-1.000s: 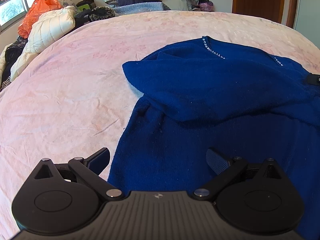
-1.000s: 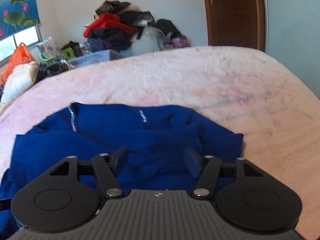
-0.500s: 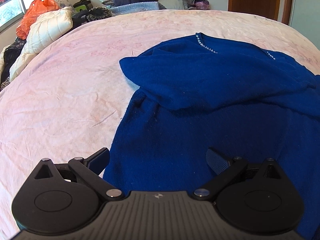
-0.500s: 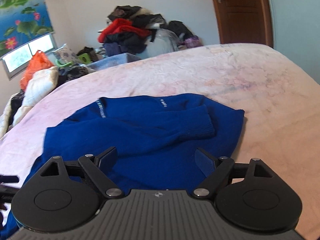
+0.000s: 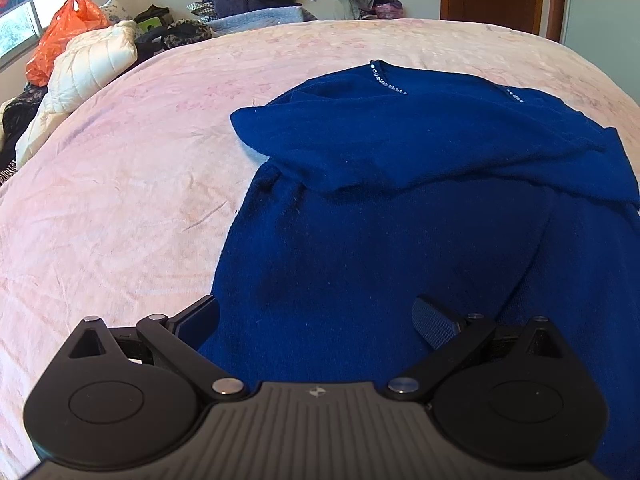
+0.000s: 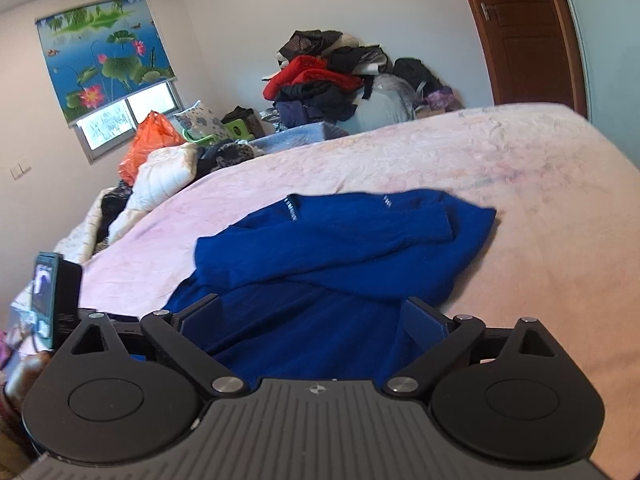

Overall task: Fold small clothes
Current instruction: 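Open the right gripper and withdraw it from the folded side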

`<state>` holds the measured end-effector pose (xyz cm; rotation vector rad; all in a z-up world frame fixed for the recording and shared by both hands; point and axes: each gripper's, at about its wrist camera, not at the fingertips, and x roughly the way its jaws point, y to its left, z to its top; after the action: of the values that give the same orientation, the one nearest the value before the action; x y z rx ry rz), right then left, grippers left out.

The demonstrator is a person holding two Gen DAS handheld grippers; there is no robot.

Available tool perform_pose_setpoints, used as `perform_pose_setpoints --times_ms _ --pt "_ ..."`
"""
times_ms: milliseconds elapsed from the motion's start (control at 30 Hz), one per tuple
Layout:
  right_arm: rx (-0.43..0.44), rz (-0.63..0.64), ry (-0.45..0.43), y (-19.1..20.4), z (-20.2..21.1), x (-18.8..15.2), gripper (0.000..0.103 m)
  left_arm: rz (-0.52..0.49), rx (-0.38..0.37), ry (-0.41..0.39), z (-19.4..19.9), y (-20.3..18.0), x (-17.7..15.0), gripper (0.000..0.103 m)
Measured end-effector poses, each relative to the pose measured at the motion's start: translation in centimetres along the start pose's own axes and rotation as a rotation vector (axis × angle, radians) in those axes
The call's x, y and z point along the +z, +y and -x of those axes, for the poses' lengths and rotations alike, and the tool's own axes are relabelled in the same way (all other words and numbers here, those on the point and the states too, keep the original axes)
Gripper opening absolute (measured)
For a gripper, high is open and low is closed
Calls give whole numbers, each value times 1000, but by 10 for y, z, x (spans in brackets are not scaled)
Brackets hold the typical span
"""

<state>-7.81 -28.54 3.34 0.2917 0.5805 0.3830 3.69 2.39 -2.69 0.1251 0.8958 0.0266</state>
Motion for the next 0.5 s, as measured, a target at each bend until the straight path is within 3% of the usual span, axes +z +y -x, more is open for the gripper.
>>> perform_pose_setpoints --times_ms 233,500 --pt "3 -63 76 7 7 -46 97 -43 -46 -27 22 9 -18 103" --pt "7 -148 180 -4 21 -84 90 -17 -142 -21 47 63 -51 103"
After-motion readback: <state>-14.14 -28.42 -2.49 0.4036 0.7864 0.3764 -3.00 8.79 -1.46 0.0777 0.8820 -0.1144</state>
